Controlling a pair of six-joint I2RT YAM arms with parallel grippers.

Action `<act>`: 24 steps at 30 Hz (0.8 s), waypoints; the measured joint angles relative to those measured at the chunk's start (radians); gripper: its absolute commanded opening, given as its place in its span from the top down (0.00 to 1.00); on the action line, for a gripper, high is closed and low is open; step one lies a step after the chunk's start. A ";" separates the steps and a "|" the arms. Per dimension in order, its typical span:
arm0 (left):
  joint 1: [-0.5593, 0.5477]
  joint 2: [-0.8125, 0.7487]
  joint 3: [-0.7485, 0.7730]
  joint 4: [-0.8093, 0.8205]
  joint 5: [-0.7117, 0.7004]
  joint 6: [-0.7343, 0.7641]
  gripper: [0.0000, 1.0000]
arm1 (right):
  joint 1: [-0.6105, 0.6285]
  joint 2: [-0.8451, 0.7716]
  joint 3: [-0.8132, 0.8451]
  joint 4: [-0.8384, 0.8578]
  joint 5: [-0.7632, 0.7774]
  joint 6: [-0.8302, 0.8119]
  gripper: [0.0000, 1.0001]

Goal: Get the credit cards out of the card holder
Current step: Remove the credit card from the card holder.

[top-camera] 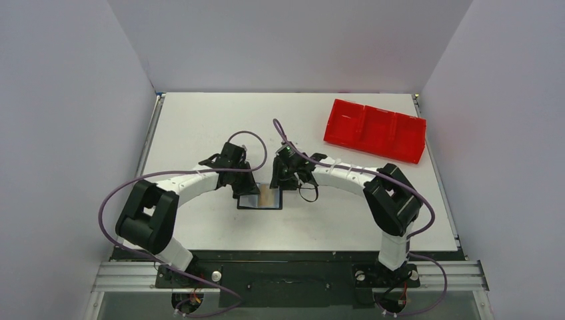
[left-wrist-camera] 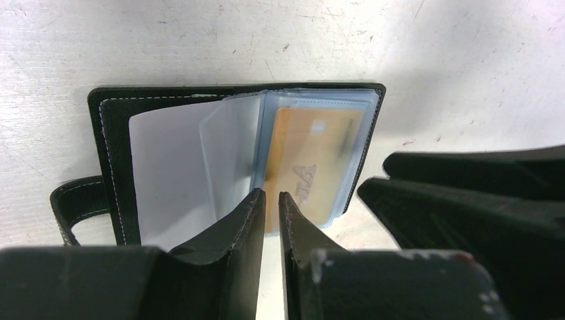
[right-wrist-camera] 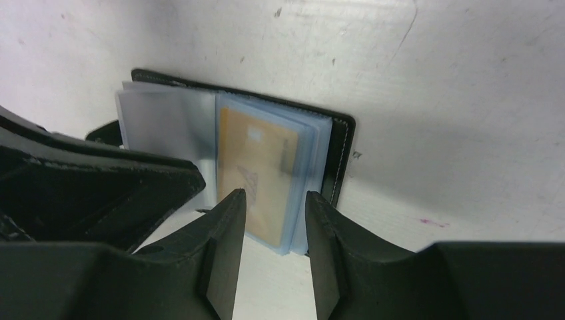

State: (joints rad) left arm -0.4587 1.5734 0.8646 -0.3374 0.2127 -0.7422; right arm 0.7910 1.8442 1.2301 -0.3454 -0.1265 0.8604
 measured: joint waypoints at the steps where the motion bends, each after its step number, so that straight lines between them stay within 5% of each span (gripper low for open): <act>1: 0.002 0.003 0.000 0.002 0.000 0.000 0.88 | 0.010 0.003 0.000 -0.007 0.001 -0.006 0.67; 24: 0.076 0.032 -0.169 0.270 0.168 -0.076 0.85 | 0.032 0.083 0.061 -0.092 0.011 -0.108 0.87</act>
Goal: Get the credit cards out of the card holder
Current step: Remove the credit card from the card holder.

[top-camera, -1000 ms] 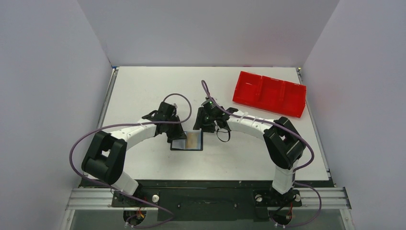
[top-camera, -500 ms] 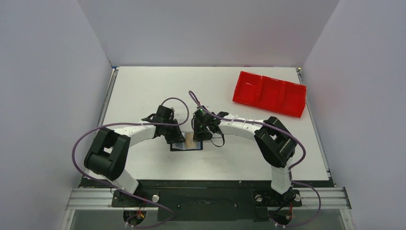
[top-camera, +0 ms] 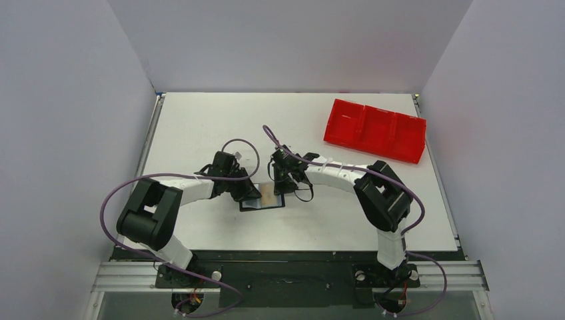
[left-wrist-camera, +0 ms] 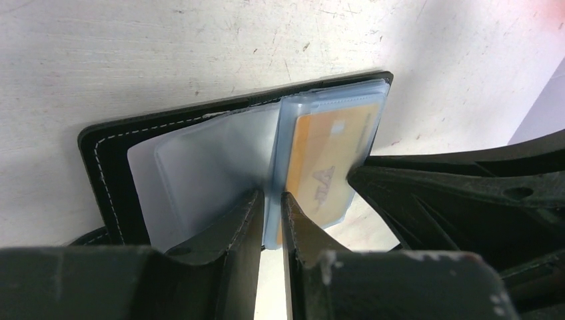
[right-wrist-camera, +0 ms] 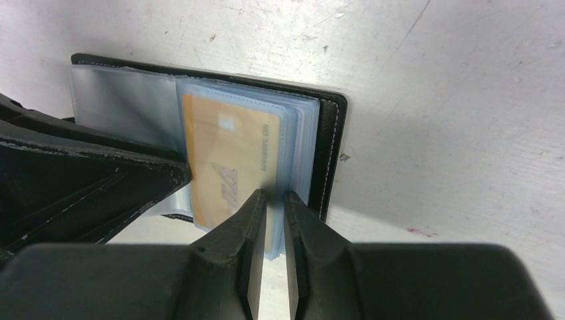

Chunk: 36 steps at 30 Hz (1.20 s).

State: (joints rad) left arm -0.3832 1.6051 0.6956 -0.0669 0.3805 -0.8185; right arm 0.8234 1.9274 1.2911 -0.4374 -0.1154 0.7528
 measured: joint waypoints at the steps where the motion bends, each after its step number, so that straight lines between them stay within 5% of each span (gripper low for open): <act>1: 0.000 0.000 -0.006 0.014 0.005 -0.008 0.85 | 0.000 0.000 0.002 -0.004 0.001 -0.005 0.88; 18: 0.005 0.016 -0.114 0.257 0.082 -0.127 0.85 | 0.023 0.024 0.054 -0.071 0.071 -0.055 0.88; 29: 0.007 0.022 -0.125 0.289 0.092 -0.146 0.85 | 0.042 0.045 0.089 -0.097 0.100 -0.069 0.84; 36: 0.007 0.022 -0.125 0.288 0.092 -0.145 0.88 | 0.041 0.047 0.089 -0.096 0.101 -0.068 0.91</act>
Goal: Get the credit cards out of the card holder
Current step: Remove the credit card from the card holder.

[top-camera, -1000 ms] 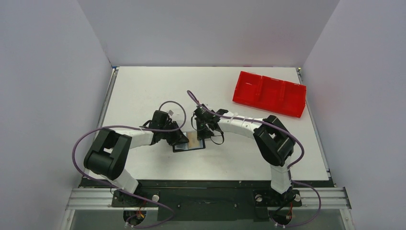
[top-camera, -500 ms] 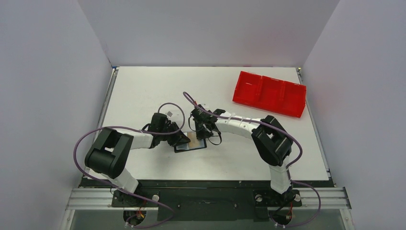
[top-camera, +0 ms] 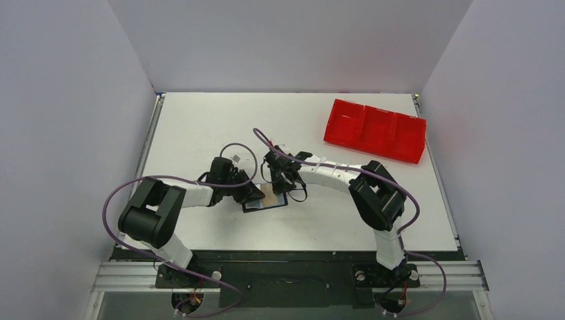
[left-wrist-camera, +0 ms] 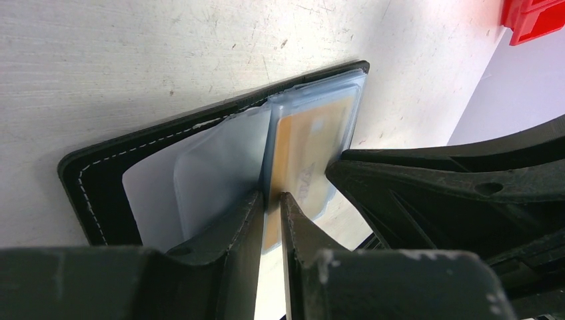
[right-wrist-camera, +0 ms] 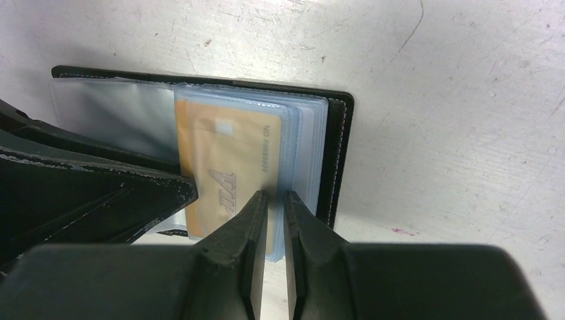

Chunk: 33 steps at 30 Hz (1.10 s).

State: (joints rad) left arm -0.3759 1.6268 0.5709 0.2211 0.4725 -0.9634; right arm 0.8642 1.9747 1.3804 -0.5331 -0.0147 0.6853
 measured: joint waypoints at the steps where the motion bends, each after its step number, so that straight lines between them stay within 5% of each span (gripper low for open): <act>1: 0.000 0.000 0.000 0.000 0.000 0.000 0.88 | -0.001 0.000 0.000 0.001 0.000 0.001 0.93; 7: 0.000 -0.002 0.000 -0.008 -0.001 0.006 1.00 | -0.002 0.000 0.000 0.005 0.000 0.003 0.98; 33: 0.013 -0.049 0.014 -0.121 -0.020 0.082 1.00 | -0.021 0.000 -0.026 0.087 -0.008 0.024 1.00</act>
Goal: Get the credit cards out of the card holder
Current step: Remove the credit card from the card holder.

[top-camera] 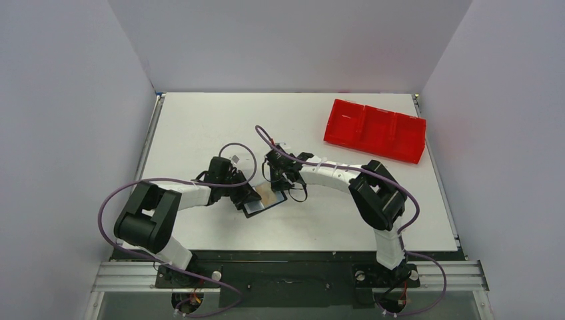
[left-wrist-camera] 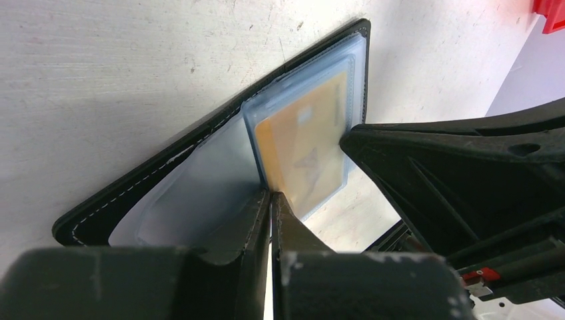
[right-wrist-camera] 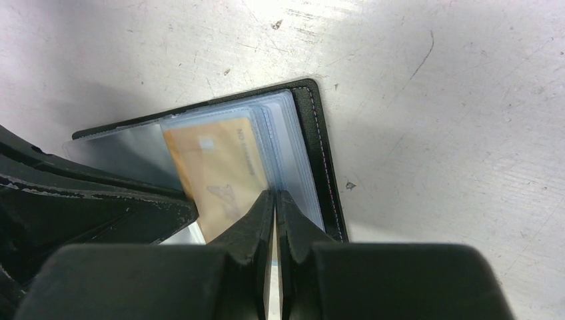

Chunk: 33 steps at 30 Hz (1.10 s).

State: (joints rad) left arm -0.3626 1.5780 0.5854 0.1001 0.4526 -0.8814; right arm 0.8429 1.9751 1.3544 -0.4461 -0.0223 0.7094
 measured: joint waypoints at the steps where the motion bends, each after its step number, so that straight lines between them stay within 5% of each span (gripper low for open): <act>1: 0.001 -0.002 0.000 -0.003 0.000 0.003 1.00 | -0.001 0.000 -0.002 0.003 0.000 0.003 1.00; 23: 0.013 -0.011 0.009 -0.067 -0.011 0.047 1.00 | -0.011 -0.014 -0.039 0.060 -0.003 0.018 1.00; 33: 0.012 -0.004 0.082 -0.180 -0.102 0.093 1.00 | 0.063 -0.037 -0.066 0.071 0.132 0.013 1.00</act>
State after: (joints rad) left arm -0.3508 1.5738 0.6678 -0.0795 0.3504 -0.7887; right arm 0.9054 1.9381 1.2884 -0.3752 0.1093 0.7227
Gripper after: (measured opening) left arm 0.003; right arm 0.004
